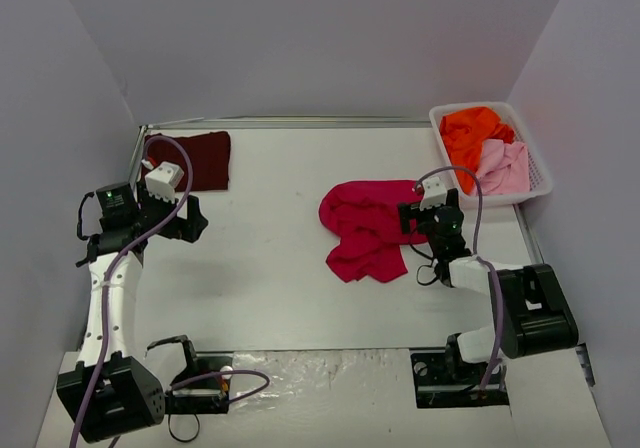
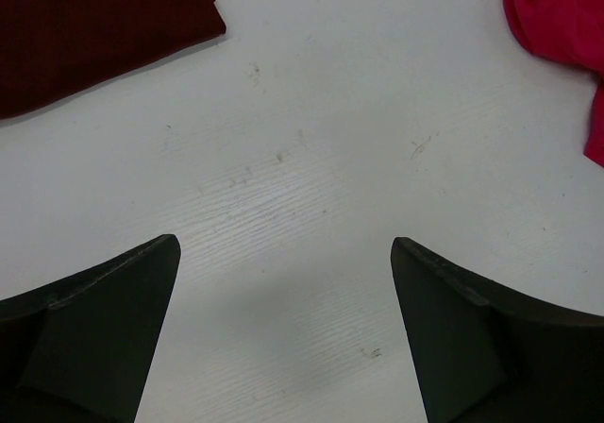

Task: Fold and stack the t-shirts
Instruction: Move the tshirt to the center of the board, then flatten out the tshirt

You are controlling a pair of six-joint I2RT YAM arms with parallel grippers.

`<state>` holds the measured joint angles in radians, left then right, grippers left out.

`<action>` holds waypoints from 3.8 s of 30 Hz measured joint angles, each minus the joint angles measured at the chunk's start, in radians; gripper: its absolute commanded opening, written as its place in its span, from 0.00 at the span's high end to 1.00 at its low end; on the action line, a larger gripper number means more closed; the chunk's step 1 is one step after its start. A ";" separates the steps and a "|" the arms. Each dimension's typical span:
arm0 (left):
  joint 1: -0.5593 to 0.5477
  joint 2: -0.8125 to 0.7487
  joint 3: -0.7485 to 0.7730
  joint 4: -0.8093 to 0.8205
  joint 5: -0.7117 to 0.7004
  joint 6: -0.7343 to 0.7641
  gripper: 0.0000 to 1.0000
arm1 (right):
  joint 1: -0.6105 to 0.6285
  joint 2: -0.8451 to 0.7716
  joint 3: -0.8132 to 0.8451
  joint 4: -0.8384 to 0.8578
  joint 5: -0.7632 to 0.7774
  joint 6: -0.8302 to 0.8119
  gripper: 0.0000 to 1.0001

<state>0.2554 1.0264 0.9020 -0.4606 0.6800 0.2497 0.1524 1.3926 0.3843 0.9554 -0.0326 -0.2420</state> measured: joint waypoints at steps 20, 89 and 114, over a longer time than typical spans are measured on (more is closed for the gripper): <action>0.017 -0.013 -0.014 0.018 -0.007 0.000 0.06 | -0.036 0.218 -0.230 0.406 0.098 0.108 0.00; 0.021 -0.031 -0.014 0.023 -0.003 -0.041 0.06 | -0.151 0.237 -0.039 0.361 0.084 0.224 0.00; 0.061 -0.007 -0.014 0.022 0.000 -0.019 0.06 | -0.151 0.237 -0.039 0.361 0.084 0.224 0.00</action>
<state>0.3164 1.0191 0.8883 -0.4389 0.6800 0.2310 0.0013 1.6291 0.3458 1.3163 0.0517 -0.0181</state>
